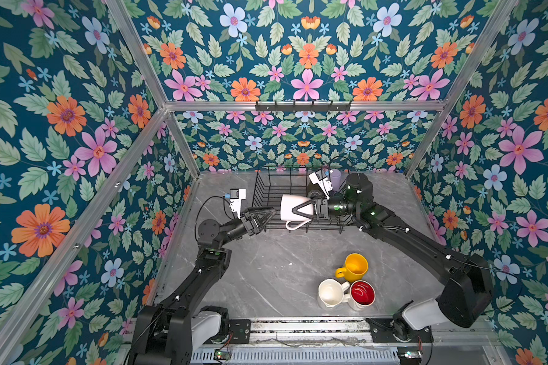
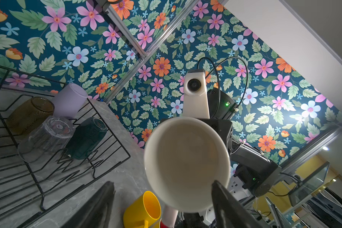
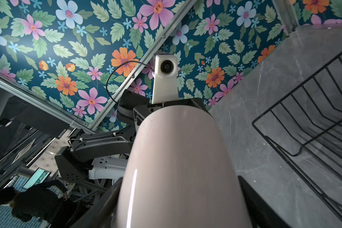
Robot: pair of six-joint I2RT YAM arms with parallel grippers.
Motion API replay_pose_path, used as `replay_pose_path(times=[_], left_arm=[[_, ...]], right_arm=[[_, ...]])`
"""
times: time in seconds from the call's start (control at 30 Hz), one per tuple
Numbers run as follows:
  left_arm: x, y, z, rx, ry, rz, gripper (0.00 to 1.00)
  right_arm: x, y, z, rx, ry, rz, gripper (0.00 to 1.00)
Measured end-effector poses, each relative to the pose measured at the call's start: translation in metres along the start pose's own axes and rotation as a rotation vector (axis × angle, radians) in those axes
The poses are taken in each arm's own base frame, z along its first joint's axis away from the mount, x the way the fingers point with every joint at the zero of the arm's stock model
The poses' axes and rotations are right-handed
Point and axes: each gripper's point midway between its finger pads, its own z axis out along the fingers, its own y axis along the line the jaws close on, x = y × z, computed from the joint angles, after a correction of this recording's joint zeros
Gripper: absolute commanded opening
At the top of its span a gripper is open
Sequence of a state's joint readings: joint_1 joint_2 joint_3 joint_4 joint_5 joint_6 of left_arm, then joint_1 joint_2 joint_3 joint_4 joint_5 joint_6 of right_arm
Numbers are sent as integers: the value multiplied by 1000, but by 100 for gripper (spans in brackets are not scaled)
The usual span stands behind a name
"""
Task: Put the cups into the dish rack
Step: 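Open the left gripper and withdraw while the right carries the mug over the rack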
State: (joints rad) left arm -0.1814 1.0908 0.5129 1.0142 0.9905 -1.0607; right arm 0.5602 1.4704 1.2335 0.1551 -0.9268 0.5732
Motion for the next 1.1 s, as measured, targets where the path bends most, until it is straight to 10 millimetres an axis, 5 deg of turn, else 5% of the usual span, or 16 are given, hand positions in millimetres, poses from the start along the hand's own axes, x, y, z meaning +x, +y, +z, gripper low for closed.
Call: replay_pose_path(times=[0.27, 0.4, 0.77, 1.1], left_arm=[[-33, 24, -21, -318, -129, 117, 93], [-43, 46, -52, -584, -208, 176, 100], [-31, 88, -125, -1040, -229, 222, 100], [-25, 114, -119, -1114, -109, 172, 82]], right_arm=[[-26, -20, -16, 222, -6, -12, 0], [-36, -44, -18, 374, 28, -7, 0], [-46, -118, -16, 684, 156, -3, 0], [-51, -143, -5, 772, 231, -36, 0]])
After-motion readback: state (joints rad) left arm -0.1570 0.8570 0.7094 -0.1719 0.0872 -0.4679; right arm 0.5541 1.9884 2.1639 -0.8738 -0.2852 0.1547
